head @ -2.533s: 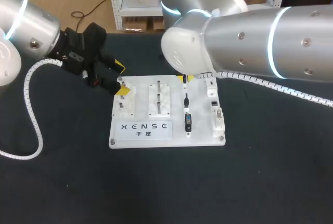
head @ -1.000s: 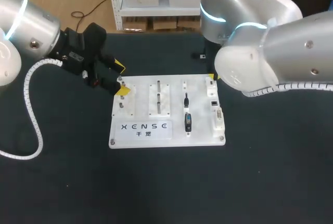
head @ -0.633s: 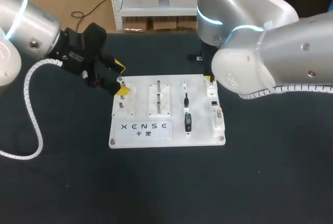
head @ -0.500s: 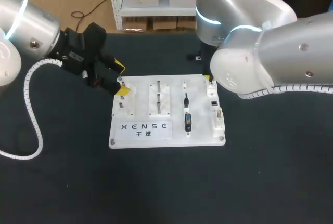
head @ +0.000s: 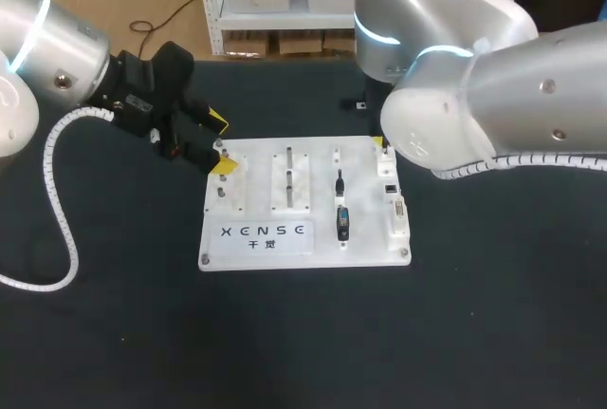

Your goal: Insert the USB connector, Ethernet cable, and multi-pin plug into their matching sockets one by one.

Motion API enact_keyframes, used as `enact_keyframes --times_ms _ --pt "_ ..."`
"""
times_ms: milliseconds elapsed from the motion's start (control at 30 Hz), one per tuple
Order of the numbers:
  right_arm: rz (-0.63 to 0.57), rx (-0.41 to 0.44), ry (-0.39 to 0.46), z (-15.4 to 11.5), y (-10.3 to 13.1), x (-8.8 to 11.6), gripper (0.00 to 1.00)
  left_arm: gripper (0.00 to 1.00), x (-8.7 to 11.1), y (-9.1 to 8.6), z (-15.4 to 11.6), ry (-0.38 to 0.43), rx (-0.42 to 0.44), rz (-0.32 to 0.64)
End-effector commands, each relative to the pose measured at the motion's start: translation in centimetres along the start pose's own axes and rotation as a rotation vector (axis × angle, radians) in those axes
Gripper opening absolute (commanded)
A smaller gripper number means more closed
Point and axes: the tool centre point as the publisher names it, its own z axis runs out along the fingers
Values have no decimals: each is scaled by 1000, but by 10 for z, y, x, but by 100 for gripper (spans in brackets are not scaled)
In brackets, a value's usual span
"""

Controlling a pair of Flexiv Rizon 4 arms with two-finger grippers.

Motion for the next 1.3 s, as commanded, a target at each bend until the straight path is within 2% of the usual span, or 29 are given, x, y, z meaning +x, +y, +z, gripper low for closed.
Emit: enact_keyframes --times_ms 33,633,967,1300 --pt "3 1 1 1 -3 2 0 100 -1 1 0 4 1 -1" --pt "-1 -6 21 4 2 10 0 100 -1 1 0 4 1 -1" --pt "34 21 54 28 -6 3 0 100 -1 1 0 4 1 -1" --pt "41 46 90 47 -10 10 0 100 -1 1 0 4 1 -1"
